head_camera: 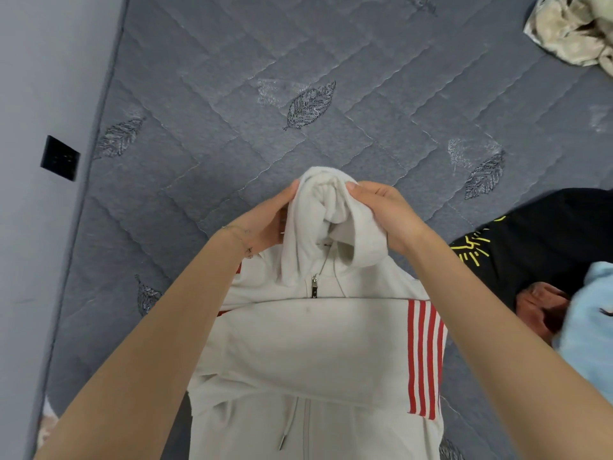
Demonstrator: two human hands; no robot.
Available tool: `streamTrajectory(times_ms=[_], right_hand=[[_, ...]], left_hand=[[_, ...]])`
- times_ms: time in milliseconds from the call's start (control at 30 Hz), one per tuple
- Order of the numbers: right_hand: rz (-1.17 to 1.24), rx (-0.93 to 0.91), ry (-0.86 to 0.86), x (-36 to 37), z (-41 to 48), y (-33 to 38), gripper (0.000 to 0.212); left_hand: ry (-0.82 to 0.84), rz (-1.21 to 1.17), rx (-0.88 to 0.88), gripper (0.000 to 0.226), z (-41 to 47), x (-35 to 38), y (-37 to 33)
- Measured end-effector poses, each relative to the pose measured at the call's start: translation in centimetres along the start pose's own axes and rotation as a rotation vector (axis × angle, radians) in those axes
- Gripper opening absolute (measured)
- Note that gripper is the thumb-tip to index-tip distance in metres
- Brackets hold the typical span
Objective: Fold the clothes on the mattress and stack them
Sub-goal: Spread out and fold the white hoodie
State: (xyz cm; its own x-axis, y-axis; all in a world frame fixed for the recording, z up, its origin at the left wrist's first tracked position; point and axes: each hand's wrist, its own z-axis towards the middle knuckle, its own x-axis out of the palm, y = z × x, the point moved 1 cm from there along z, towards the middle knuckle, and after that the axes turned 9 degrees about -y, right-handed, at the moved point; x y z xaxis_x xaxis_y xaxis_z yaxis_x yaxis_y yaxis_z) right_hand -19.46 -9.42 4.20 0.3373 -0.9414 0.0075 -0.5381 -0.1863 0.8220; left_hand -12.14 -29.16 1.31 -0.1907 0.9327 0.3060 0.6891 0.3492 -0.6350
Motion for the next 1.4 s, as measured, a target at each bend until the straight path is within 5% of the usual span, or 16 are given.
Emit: streamTrajectory(times_ms=[100, 200, 333, 567, 1000, 1400], right_hand=[[-0.007, -0.069, 0.033, -0.4, -1.3, 0.8, 0.015], [-0.013, -0.122, 0.066, -0.8, -2.9, 1.6, 0.016], [-0.007, -0.14, 0.032, -1.2, -4.6, 1.9, 0.016], [-0.025, -0.168, -0.024, -1.5, -8.6, -0.4, 0.015], [-0.245, 0.119, 0.035, -2.0, -15.9, -13.8, 0.012], [-0.466, 0.067, 0.1, 0.5, -19.4, -20.2, 0.023]], left_hand=[[0.021, 0.112, 0.021, 0.076, -1.5, 0.4, -0.6], [-0.125, 0.318, 0.119, 0.065, -2.7, 0.9, -1.8], [-0.284, 0.568, 0.404, 0.03, -3.8, 1.7, -3.2], [-0.4, 0.828, 0.832, 0.021, -6.9, 2.7, -1.1], [-0.193, 1.045, 0.739, 0.021, -12.2, 2.5, 14.7], [-0.158, 1.252, 0.698, 0.048, -14.6, 1.5, 24.0]])
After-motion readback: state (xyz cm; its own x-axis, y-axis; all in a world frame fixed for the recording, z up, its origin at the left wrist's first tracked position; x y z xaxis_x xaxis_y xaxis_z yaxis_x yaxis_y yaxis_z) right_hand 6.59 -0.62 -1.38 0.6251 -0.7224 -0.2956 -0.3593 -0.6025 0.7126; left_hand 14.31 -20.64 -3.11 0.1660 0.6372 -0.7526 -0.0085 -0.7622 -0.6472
